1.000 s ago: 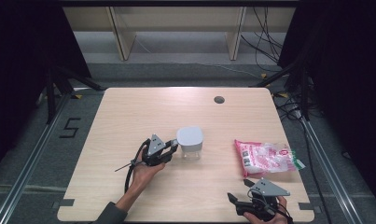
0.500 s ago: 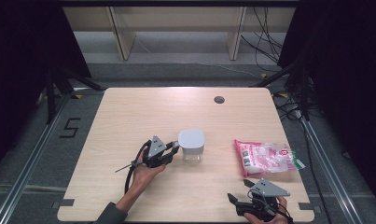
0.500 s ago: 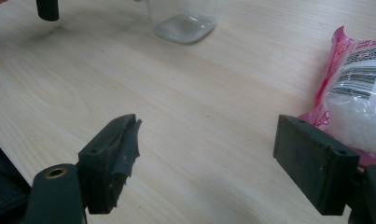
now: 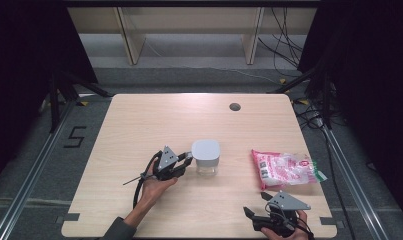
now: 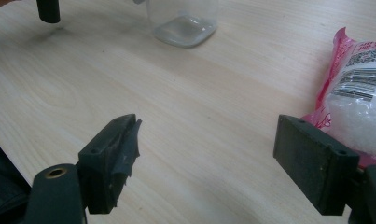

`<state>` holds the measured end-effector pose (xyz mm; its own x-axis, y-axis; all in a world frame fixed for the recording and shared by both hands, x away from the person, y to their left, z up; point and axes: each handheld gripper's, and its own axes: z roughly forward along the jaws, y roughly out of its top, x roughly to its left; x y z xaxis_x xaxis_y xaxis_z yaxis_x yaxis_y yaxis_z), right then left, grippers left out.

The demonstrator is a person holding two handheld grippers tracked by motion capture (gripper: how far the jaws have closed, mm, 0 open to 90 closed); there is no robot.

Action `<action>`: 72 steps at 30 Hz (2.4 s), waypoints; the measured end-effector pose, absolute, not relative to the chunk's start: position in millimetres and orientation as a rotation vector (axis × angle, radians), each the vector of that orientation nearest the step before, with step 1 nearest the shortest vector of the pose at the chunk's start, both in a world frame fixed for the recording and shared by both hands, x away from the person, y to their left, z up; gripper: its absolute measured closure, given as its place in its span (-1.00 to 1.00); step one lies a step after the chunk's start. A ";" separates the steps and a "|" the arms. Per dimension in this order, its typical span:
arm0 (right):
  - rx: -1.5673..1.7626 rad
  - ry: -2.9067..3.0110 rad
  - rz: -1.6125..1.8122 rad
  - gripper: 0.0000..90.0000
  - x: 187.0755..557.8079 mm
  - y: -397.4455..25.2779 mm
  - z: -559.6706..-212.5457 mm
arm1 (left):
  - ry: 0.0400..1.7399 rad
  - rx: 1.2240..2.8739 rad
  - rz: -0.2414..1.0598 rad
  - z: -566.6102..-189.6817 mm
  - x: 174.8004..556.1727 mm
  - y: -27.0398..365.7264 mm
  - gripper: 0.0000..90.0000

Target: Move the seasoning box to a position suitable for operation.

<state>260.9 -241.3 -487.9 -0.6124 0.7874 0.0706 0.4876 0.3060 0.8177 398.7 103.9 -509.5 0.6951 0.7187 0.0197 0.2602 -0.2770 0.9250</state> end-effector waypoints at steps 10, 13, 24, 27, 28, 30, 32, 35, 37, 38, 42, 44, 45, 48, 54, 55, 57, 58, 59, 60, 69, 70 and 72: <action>1.145 2.238 1.207 -0.49 260.2 -240.6 -488.0 | 0.760 1.839 0.536 -510.6 398.1 103.8 0.57; 1.139 2.238 1.206 -0.49 260.1 -240.4 -487.8 | 0.758 1.835 0.535 -511.0 397.0 103.4 0.57; 1.174 2.232 1.211 -0.49 258.2 -239.2 -487.4 | 0.728 1.852 0.532 -510.4 392.9 102.0 0.56; 1.139 2.244 1.208 -0.49 259.9 -241.2 -487.8 | 0.725 1.852 0.525 -510.6 393.6 102.3 0.56; 1.150 2.236 1.219 -0.49 259.4 -240.7 -487.6 | 0.730 1.848 0.524 -510.7 393.8 102.0 0.56; 1.144 2.241 1.210 -0.49 259.7 -240.7 -487.4 | 0.728 1.857 0.535 -510.0 393.4 102.5 0.57; 1.142 2.249 1.206 -0.49 259.2 -240.4 -487.2 | 0.734 1.855 0.536 -509.9 394.1 101.6 0.57; 1.143 2.237 1.213 -0.49 259.8 -240.8 -487.5 | 0.738 1.846 0.527 -510.3 394.5 102.6 0.57; 1.138 2.244 1.213 -0.49 259.7 -240.6 -487.6 | 0.745 1.856 0.537 -509.6 393.0 102.8 0.57; 1.133 2.249 1.199 -0.49 259.5 -240.9 -487.6 | 0.748 1.856 0.536 -509.5 392.9 102.6 0.57; 1.140 2.239 1.219 -0.49 260.1 -241.3 -487.6 | 0.753 1.853 0.532 -509.4 392.7 102.7 0.57; 1.131 2.241 1.211 -0.49 260.1 -241.2 -487.8 | 0.772 1.839 0.508 -509.2 393.3 103.4 0.55; 1.142 2.244 1.210 -0.49 259.6 -241.4 -488.0 | 0.773 1.831 0.508 -508.2 393.1 104.0 0.51; 1.145 2.236 1.222 -0.49 259.7 -241.7 -487.8 | 0.780 1.826 0.506 -505.5 392.3 105.4 0.33; 1.141 2.235 1.217 -0.50 261.0 -243.0 -488.8 | 0.794 1.815 0.467 -493.1 387.9 112.8 0.12; 1.155 2.233 1.227 -0.50 260.4 -243.0 -488.6 | 0.797 1.818 0.459 -490.0 386.4 114.0 0.09; 1.154 2.235 1.225 -0.50 260.5 -243.6 -488.7 | 0.799 1.806 0.431 -486.0 384.4 115.3 0.08; 1.154 2.235 1.225 -0.50 260.5 -243.6 -488.7 | 0.799 1.806 0.431 -486.0 384.4 115.3 0.07; 1.145 2.241 1.216 -0.50 260.5 -243.9 -488.2 | 0.796 1.801 0.404 -483.5 383.1 116.0 0.05; 1.152 2.240 1.219 -0.50 260.3 -243.7 -488.1 | 0.794 1.792 0.394 -479.9 380.9 116.5 0.03; 1.160 2.233 1.227 -0.50 260.8 -243.7 -488.7 | 0.759 1.790 0.384 -466.0 374.8 116.7 0.07; 1.160 2.234 1.226 -0.50 260.8 -243.9 -488.8 | 0.759 1.790 0.384 -466.0 374.8 116.7 0.07; 1.169 2.236 1.214 -0.50 260.2 -243.6 -488.2 | 0.757 1.787 0.376 -463.7 374.2 116.5 0.10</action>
<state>260.2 -243.6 -488.2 -0.6036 0.7928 0.0845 0.5025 0.2959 0.8124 374.2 116.5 -463.7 0.7451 0.6575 -0.1120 0.3083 -0.1906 0.9320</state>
